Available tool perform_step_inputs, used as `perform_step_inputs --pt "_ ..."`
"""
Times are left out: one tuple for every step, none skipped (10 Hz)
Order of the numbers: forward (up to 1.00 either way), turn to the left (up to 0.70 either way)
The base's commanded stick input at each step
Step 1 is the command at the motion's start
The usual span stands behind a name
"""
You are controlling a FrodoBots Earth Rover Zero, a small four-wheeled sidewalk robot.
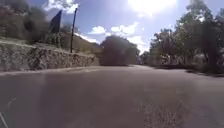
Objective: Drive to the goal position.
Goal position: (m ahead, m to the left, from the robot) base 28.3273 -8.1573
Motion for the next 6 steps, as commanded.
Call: perform_step_inputs --pt "0.50 0.00" --pt "0.50 0.00" --pt "0.50 0.00" --pt "0.50 0.00" --pt "0.50 0.00" --pt "0.50 0.00"
